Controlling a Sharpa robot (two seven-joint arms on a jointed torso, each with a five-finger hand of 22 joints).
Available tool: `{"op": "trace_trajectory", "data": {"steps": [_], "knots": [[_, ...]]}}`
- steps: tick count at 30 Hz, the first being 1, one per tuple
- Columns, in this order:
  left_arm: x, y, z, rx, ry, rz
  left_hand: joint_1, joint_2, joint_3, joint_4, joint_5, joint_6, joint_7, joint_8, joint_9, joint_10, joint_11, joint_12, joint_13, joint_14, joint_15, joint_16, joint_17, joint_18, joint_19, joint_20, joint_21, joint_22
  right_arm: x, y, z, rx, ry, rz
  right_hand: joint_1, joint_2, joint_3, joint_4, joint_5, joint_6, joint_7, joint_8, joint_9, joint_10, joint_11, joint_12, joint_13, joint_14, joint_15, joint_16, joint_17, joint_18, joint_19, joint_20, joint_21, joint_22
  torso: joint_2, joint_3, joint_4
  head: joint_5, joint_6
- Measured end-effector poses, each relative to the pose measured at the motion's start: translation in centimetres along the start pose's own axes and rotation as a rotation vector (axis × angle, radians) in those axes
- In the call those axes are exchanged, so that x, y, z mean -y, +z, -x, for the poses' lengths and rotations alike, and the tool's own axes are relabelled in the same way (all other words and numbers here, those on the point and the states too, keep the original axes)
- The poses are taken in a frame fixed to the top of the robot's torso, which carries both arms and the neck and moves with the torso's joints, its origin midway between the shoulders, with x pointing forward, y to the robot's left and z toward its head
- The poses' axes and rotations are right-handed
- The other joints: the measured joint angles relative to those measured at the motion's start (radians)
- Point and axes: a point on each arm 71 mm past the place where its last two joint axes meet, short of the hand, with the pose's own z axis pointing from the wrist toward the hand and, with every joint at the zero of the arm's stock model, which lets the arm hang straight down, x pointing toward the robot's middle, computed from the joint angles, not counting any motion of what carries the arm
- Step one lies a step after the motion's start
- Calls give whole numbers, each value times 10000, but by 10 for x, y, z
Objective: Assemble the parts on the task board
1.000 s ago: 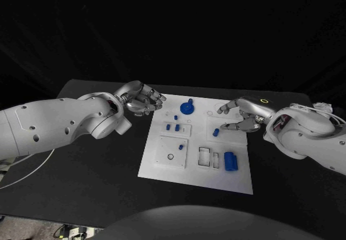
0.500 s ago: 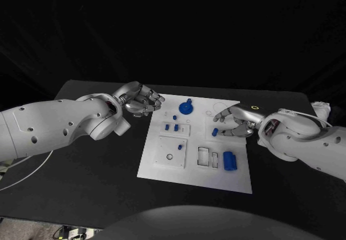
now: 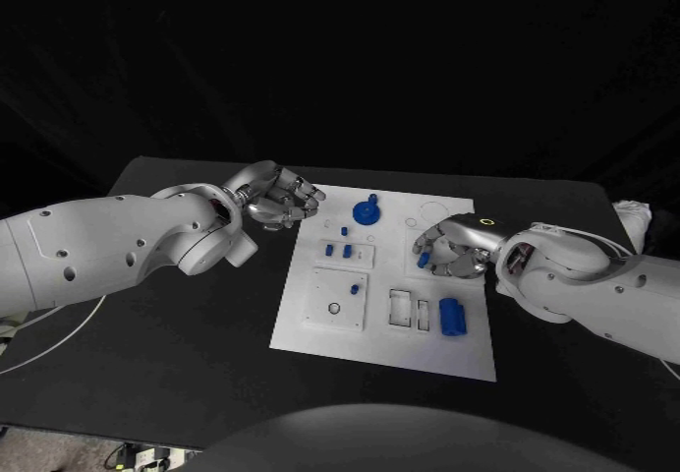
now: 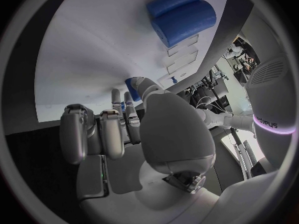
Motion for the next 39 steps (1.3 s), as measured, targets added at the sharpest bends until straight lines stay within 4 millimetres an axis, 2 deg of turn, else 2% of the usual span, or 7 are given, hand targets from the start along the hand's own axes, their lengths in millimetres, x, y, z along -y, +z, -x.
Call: {"op": "trace_trajectory", "data": {"steps": [6, 12, 15, 19, 28, 29, 39], "knots": [[-1, 0, -1, -47, -12, 23, 30, -29, 113, -4, 38, 221, 221, 101, 22, 0, 0, 0, -3, -35, 35, 56, -43, -1, 0, 0, 0, 0, -1, 1, -2, -37, 18, 74, 267, 114, 448, -448, 696, 273, 133, 642, 749, 405, -157, 461, 307, -89, -162, -116, 0, 1, -125, -126, -120, 0, -1, -1, -1, -2, 0], [-4, 0, -3, -133, -43, 96, 41, -41, 114, -3, 40, 250, 250, 102, 33, 0, 0, 0, -9, -35, 35, 56, -46, -1, 0, 0, 0, 0, -3, 2, -3, -56, 72, 156, 267, 113, 684, -684, 716, 287, 261, 1316, 1539, 756, -329, 836, 568, -70, -252, -116, -1, 2, -99, -152, -105, -1, -1, 0, -3, -17, 0], [-5, 0, -4, -165, -54, 123, 41, -41, 114, -3, 39, 250, 250, 102, 32, 0, 0, 0, -9, -35, 35, 56, -46, -1, 0, 0, 0, 0, -3, 2, -3, -37, 114, 193, 262, 118, 740, -798, 687, 293, 335, 1805, 1989, 954, -419, 1003, 698, -72, -324, -116, -5, 2, -85, -237, -47, -1, -3, -1, -2, -20, 0], [-6, 0, -5, -213, -68, 159, 79, -2, 153, -42, 39, 250, 250, 102, 32, 0, 0, 0, -8, -35, 35, 56, -56, -1, 0, 0, 0, 0, -2, 1, -3, 83, 275, 177, 205, 172, 831, -893, 528, 254, 374, 2412, 1989, 1145, -508, 1154, 853, -71, -395, -141, -28, 2, -70, -323, -47, -2, -3, -1, -1, 16, 0], [-7, -1, -5, -290, -80, 219, 79, -2, 153, -42, 39, 250, 249, 102, 31, 0, 0, 0, -8, -36, 35, 56, -55, -1, 0, 0, 0, 0, 2, -4, 1, 403, 1049, 8, 82, 236, 903, -935, 396, 234, 386, 2535, 1989, 1234, -523, 1222, 947, -71, -395, -156, -32, 2, -67, -325, 1, -2, -5, -1, -2, 94, 0], [-8, -1, -5, -296, -81, 227, 79, -2, 153, -42, 39, 250, 249, 102, 31, 0, 0, 0, -7, -35, 35, 56, -55, 0, 0, 0, 0, 0, 2, -5, 2, 458, 1119, -6, 72, 247, 904, -935, 392, 229, 388, 2686, 1990, 1234, -523, 1222, 947, -71, -394, -156, -33, 2, -68, -325, 1, -2, -5, -2, -3, 96, 0], [-9, -1, -4, -343, -80, 316, 123, -45, 180, -14, 82, 249, 249, 102, 30, 37, 37, 0, -7, -35, 35, 56, -72, 0, -37, 37, 0, 0, -2, -12, 35, 1140, 1503, 31, -17, 285, 936, -905, 297, 200, 420, 2746, 1990, 1262, -494, 1221, 963, -95, -370, -217, -191, 2, -91, -301, -58, -3, -9, -5, -7, 79, 0]]}}
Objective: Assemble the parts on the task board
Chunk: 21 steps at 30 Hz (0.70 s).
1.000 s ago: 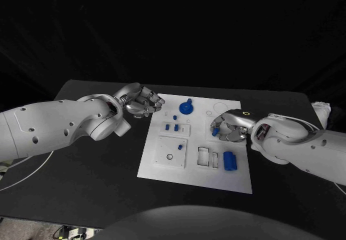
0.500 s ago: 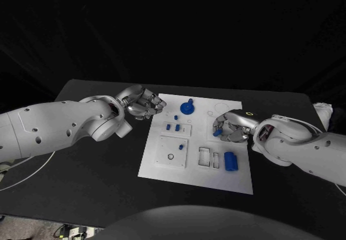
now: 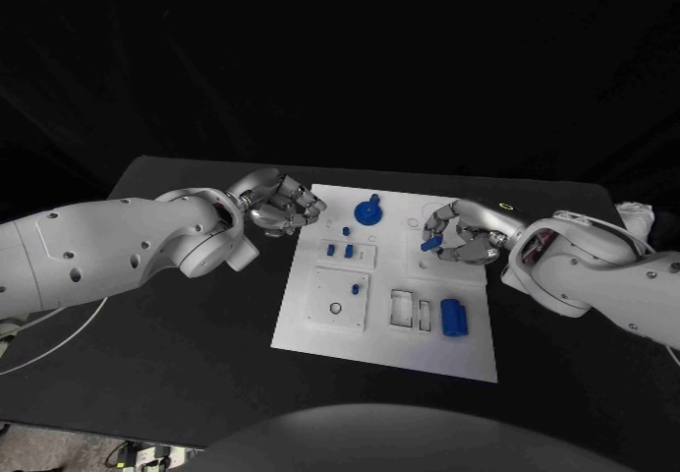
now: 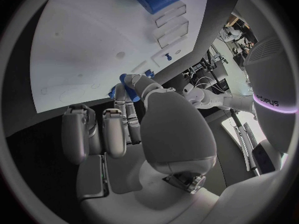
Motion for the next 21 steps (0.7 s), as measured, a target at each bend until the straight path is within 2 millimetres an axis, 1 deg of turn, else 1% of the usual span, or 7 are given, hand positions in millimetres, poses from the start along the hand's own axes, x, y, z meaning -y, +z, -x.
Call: {"op": "trace_trajectory", "data": {"steps": [5, 9, 11, 12, 14, 17, 21], "knots": [[-1, 0, 1, -7, 5, 23, 0, 0, 0, 0, 0, 0, 0, 0, 0, 0, 0, 0, 0, -35, 34, 0, -18, 0, 0, 0, -57, 0, -14, -2, 8, 93, 263, 226, 0, 0, 0, 0, -1, -1, 4, 9, 0, 0, 0, 0, 0, -15, 15, -1, -11, 0, -17, 16, -23, 5, -5, 4, 0, 26, 0], [-1, 1, 1, -8, 14, 39, -1, 0, 0, 0, 38, 0, 0, 0, 0, 0, 0, 0, 0, -34, 34, 42, -25, -1, 0, 0, -57, 0, -30, 0, 8, -37, 493, 469, -13, -13, 30, -6, -72, -16, 21, 13, 0, 0, 0, -1, -1, -15, 15, 0, -35, 0, -19, 19, -31, 8, -13, 4, 0, 35, 0], [-1, 2, 0, -11, 20, 42, -5, 5, 0, 0, 38, 0, 0, 0, -1, 0, 0, 0, -9, -35, 35, 43, -25, 1, 0, 0, -57, 0, -41, 4, 5, -249, 565, 660, -13, -13, 88, 8, -166, -26, 32, 14, 0, -4, 4, 0, -7, -33, 83, -48, -80, 0, -70, 70, -97, 8, -17, 4, 0, 51, 0], [-1, 2, 0, -11, 21, 42, -5, 5, 0, 0, 38, 0, 0, 0, -1, 0, 0, 0, -9, -35, 34, 42, -25, 0, 0, 0, -57, 0, -42, 5, 4, -287, 571, 692, -13, -13, 93, 14, -172, -29, 36, 14, 0, -17, 17, 0, -9, -45, 93, -54, -91, 0, -70, 70, -99, 8, -17, 4, 0, 54, 0], [-2, 3, 1, -2, 28, 52, -5, 5, 0, 0, 38, 0, 0, 0, -1, 0, 0, 0, -9, -35, 34, 42, -25, 0, 0, 0, -57, 0, -56, 11, 0, -590, 591, 937, -66, -66, 95, 14, -173, -30, 40, 16, 0, -57, 56, -51, -27, -45, 93, -55, -156, 0, -105, 106, -174, 8, -18, 4, 0, 81, 0], [-4, 4, 2, 43, 51, 100, -5, 5, 0, 0, 42, 0, 0, -1, -2, 0, 0, 0, -9, -34, 35, 43, -24, 0, 0, 0, -57, 0, -72, 19, -7, -1014, 525, 1237, -66, -66, 127, -15, -228, -72, 85, 54, 0, -57, 56, -68, -48, -81, 128, -115, -220, 0, -141, 141, -222, 7, -19, 4, 0, 137, 0], [-7, 6, 5, 152, 116, 164, 1, -1, -1, 0, 76, 0, 0, -1, -2, -1, 0, 0, -8, -34, 35, 42, -34, 1, 0, 0, -57, 0, -102, 35, -19, -1631, 289, 1813, -66, -66, 178, -12, -232, -75, 90, 56, 0, -29, 83, -107, -52, -82, 127, -115, -265, 0, -141, 142, -222, 7, -28, 10, 6, 212, 0]]}}
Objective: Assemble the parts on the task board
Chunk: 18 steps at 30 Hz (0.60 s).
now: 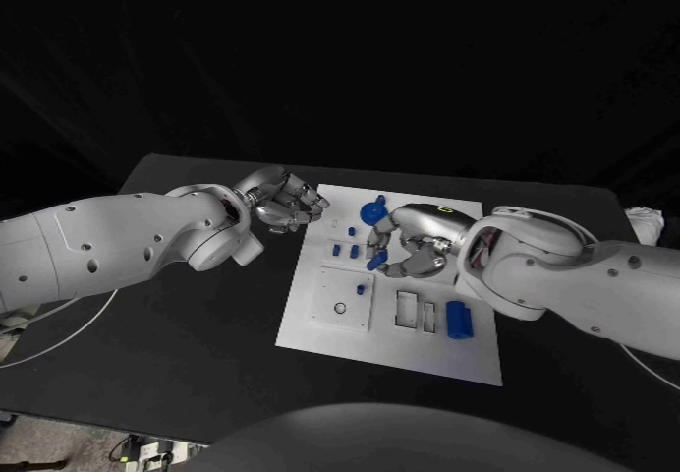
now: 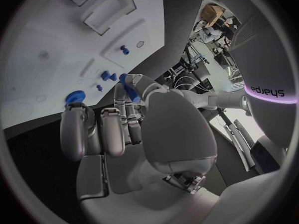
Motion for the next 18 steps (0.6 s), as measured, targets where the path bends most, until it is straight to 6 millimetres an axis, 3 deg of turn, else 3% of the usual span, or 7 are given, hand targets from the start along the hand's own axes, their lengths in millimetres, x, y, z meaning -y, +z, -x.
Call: {"op": "trace_trajectory", "data": {"steps": [8, 11, 13, 18], "knots": [[-6, -3, 7, 215, 60, 113, 34, -34, 0, 0, 0, 0, 0, 0, -1, 0, 0, 0, 0, 0, 0, 0, 0, -1, -35, 35, 0, 0, -34, 29, -17, -871, -528, 695, 0, -1, 27, -26, -1, -18, 16, -5, 0, 0, 0, 0, -9, -36, 35, -39, -35, 0, -36, 36, -49, -1, -10, 12, 28, 79, 0], [-6, -3, 8, 241, 66, 121, 34, -34, 0, 0, 0, 0, 0, 0, -1, 0, 0, 0, 0, 0, 0, 0, 0, -2, -35, 35, 0, 0, -41, 36, -25, -1113, -633, 835, 0, -1, 27, -26, -1, -30, 26, -70, 3, 0, 0, -40, -19, -37, 34, -39, -66, 1, -72, -1, -107, -1, -11, 12, 27, 116, 0], [-6, -3, 7, 240, 70, 111, 34, -34, 0, 0, 0, 0, 0, 0, -1, 0, 0, 0, 1, 0, 0, 0, 1, 0, -35, 35, 0, 0, -45, 39, -30, -1265, -717, 901, 0, -1, 54, -53, -1, -33, 24, -92, 4, 0, 0, -52, -29, -37, 34, -39, -89, 156, -73, -1, -107, -1, -11, 12, 24, 144, 0], [-4, -1, 5, 200, 76, 69, 34, -34, 0, 0, 0, -1, 0, -1, -1, 0, 0, 0, 1, 0, 0, 0, 1, -1, -35, 35, 0, 0, -51, 45, -40, -1511, -921, 1032, -11, -14, 54, -54, -1, -40, 25, -109, 65, 0, 0, -52, -39, -36, 34, -57, -109, 158, -108, 35, -149, -2, -7, 12, 20, 205, 0]]}}
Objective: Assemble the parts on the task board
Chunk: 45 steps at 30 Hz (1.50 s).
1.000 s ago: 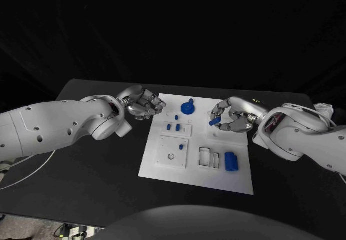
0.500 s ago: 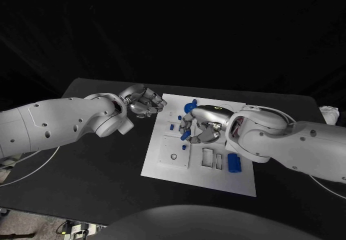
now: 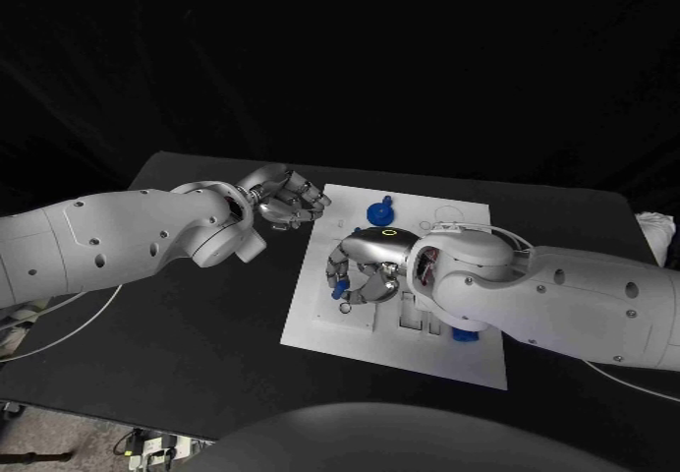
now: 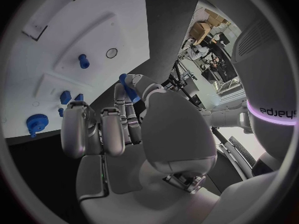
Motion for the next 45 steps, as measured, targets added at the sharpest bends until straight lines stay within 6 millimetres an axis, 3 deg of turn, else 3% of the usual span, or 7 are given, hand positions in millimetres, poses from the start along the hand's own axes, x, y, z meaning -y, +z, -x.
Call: {"op": "trace_trajectory", "data": {"steps": [3, 4, 5, 14, 16, 45], "knots": [[1, 0, -1, -16, 0, -14, 0, 0, 16, 16, 44, 0, 0, 0, 0, 0, 0, 0, 0, 0, 0, 0, -11, 0, 0, 0, 0, 0, -3, 2, -3, -95, -145, 60, 0, 0, 0, 0, 0, -12, 11, -24, 22, 0, 0, 0, 0, 0, 0, -21, 0, 0, 0, 0, 0, -1, 0, 0, -4, 14, 0], [1, 0, -1, -18, 0, -16, 0, 0, 28, 28, 44, 0, 0, 0, 0, 0, 0, 0, 0, 0, 0, 0, -14, 1, 0, 0, -12, 0, -3, 3, -4, -117, -190, 66, 0, -1, 0, 0, 0, -15, 13, -37, 300, 0, 0, 0, 0, 0, 0, -21, -5, 0, 0, 0, 0, -1, 0, 0, -6, 16, 0], [1, 0, -1, -21, 0, -18, 0, 0, 28, 28, 44, 0, 0, 0, 0, 0, 0, 0, 0, -5, -4, 0, -14, 0, 0, 0, -38, 0, -3, 3, -4, -135, -231, 67, 1, 0, -1, 0, 0, -17, 15, -57, 342, 0, 0, -37, 0, 0, 0, -21, -19, 0, 0, 0, 0, -1, 0, 1, -8, 18, 0], [2, 2, -3, -63, 4, -42, 0, 0, 56, 0, 44, 0, 0, 0, 0, 0, 0, 0, 1, -37, -37, 0, -26, 0, 0, 0, -76, 0, -6, 2, -9, -286, -617, 48, 2, -2, 28, -30, -1, -34, 26, -99, 367, 0, 0, -76, -21, -37, 36, -22, -34, 0, 0, 0, -41, -2, -7, 3, -12, -2, 0], [2, 2, -3, -71, 5, -44, 0, 0, 56, 0, 44, 0, 0, 0, 0, 0, 0, 0, 1, -37, -36, 0, -27, 0, 0, 0, -96, 0, -6, 2, -10, -309, -695, 35, 2, -2, 43, -14, -1, -38, 26, -115, 565, 0, 0, -76, -23, -37, 35, -22, -33, 0, 1, 0, -41, -2, -9, 0, -12, -19, 0], [1, 2, -4, -147, -1, 89, 0, 0, 113, -4, 42, 0, 0, 0, -1, -1, 0, 0, 2, -71, -2, 0, -56, -1, -72, 0, -151, 7, 3, 8, -27, -552, -1162, -268, 14, -15, 83, -28, -30, -98, 63, -244, 865, 0, 0, -76, -20, -37, 34, -21, -41, 0, 1, 0, -38, -4, -6, -1, -4, -35, 0]]}}
